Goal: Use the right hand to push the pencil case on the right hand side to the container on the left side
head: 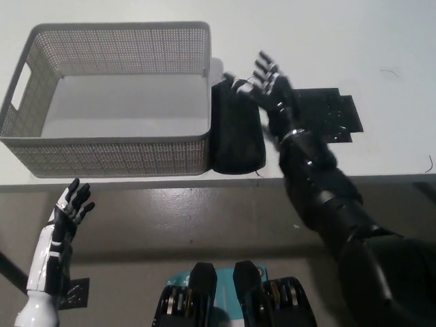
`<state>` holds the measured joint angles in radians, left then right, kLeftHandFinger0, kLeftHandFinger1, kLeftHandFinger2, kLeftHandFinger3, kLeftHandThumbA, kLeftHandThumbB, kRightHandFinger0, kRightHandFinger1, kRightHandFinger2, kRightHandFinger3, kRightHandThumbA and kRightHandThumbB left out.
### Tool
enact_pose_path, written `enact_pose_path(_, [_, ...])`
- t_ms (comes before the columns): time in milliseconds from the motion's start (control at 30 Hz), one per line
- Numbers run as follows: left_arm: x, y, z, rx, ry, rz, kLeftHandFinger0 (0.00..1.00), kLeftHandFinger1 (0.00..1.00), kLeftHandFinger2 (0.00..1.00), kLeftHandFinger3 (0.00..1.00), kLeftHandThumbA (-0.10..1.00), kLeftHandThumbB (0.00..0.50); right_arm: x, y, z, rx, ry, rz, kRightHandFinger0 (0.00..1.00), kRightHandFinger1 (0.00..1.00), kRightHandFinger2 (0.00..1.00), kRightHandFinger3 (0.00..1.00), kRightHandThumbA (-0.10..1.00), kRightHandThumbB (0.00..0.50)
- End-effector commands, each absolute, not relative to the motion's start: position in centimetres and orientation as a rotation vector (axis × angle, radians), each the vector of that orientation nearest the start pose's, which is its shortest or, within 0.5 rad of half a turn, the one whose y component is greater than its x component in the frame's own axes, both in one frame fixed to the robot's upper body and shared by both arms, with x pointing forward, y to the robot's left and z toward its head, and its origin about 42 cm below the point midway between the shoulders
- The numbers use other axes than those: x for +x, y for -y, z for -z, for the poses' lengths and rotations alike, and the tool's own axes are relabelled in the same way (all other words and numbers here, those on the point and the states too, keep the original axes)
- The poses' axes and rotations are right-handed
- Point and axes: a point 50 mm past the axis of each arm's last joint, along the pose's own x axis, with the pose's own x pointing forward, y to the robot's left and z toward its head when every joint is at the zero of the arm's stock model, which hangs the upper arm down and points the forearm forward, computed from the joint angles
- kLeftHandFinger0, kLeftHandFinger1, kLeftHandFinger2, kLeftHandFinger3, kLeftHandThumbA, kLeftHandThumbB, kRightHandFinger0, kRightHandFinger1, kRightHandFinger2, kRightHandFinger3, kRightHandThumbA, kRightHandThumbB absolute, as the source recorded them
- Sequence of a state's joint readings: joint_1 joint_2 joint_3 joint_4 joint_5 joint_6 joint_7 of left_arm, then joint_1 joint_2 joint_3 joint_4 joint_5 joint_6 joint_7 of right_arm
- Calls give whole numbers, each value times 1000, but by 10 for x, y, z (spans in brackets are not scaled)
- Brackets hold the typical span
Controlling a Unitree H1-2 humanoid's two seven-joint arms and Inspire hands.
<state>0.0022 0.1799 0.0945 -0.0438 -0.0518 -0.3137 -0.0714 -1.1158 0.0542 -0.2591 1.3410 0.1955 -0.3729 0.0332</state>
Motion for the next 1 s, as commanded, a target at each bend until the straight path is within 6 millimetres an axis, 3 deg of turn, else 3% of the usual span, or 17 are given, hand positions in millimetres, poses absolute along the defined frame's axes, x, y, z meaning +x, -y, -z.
enact_pose_path(0, [281, -285, -151, 165, 421, 22, 1000, 1000, 1000, 1000, 1000, 75, 569, 113, -289, 470, 265, -204, 1000, 1000, 1000, 1000, 1000, 316])
enact_pose_path(200, [281, -285, -153, 159, 428, 7, 1000, 1000, 1000, 1000, 1000, 82, 570, 129, -306, 387, 370, -225, 1000, 1000, 1000, 1000, 1000, 295])
enact_pose_path(367, [282, -283, -154, 169, 429, 19, 1000, 1000, 1000, 1000, 1000, 82, 563, 145, -310, 327, 424, -211, 1000, 1000, 1000, 1000, 1000, 389])
enact_pose_path(467, [282, -281, -155, 168, 438, 26, 1000, 1000, 1000, 1000, 1000, 75, 551, 157, -312, 319, 489, -209, 1000, 1000, 1000, 1000, 1000, 381])
enact_pose_path(500, [281, -282, -157, 171, 433, 23, 1000, 1000, 1000, 1000, 1000, 75, 539, 163, -315, 285, 535, -210, 1000, 1000, 1000, 1000, 1000, 354])
enact_pose_path(600, [286, -286, -162, 170, 450, 17, 1000, 1000, 1000, 1000, 1000, 68, 502, 178, -323, 197, 647, -221, 1000, 1000, 1000, 1000, 1000, 347])
enact_pose_path(633, [288, -288, -165, 166, 454, 16, 1000, 1000, 1000, 1000, 1000, 64, 481, 187, -318, 161, 682, -220, 1000, 1000, 1000, 1000, 1000, 339])
enact_pose_path(700, [290, -288, -167, 163, 457, 13, 1000, 1000, 1000, 1000, 1000, 67, 465, 195, -311, 135, 692, -221, 1000, 1000, 1000, 1000, 1000, 334])
enact_pose_path(867, [298, -289, -176, 161, 481, 11, 1000, 1000, 1000, 1000, 1000, 71, 402, 221, -268, 20, 696, -216, 1000, 1000, 1000, 1000, 1000, 301])
enact_pose_path(967, [303, -289, -181, 165, 505, 11, 1000, 1000, 1000, 1000, 1000, 62, 379, 231, -243, 2, 667, -211, 1000, 1000, 1000, 1000, 1000, 299])
